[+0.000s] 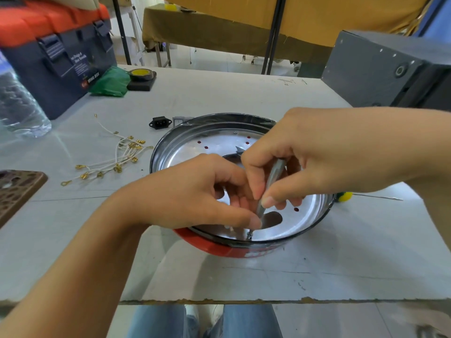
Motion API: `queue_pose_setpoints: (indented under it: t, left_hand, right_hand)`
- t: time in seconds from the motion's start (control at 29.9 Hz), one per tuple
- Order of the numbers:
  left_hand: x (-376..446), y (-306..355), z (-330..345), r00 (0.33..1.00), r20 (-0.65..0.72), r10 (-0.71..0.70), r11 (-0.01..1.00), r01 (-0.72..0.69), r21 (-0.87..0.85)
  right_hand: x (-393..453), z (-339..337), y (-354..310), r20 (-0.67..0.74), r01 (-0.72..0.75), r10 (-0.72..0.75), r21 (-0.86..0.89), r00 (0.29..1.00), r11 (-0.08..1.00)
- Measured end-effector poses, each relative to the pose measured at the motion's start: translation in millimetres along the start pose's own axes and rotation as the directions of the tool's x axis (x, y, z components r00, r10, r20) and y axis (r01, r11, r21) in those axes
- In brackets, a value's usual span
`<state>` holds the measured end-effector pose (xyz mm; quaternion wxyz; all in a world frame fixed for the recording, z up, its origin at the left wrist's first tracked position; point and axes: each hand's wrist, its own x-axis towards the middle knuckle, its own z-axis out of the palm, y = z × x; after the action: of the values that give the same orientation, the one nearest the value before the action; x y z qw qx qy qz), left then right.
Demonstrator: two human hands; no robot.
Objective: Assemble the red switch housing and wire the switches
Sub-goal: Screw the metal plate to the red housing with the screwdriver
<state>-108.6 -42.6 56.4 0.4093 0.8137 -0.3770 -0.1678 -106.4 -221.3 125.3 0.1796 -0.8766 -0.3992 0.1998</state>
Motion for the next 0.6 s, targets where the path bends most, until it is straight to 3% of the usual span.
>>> queue_pose_setpoints:
  t: [0.6]
  left_hand:
    - [2, -3, 0, 0.999, 0.000, 0.048, 0.998, -0.048, -0.036]
  right_hand:
    - [7, 7, -12, -0.028, -0.023, 0.015, -0.329, 0.999, 0.944]
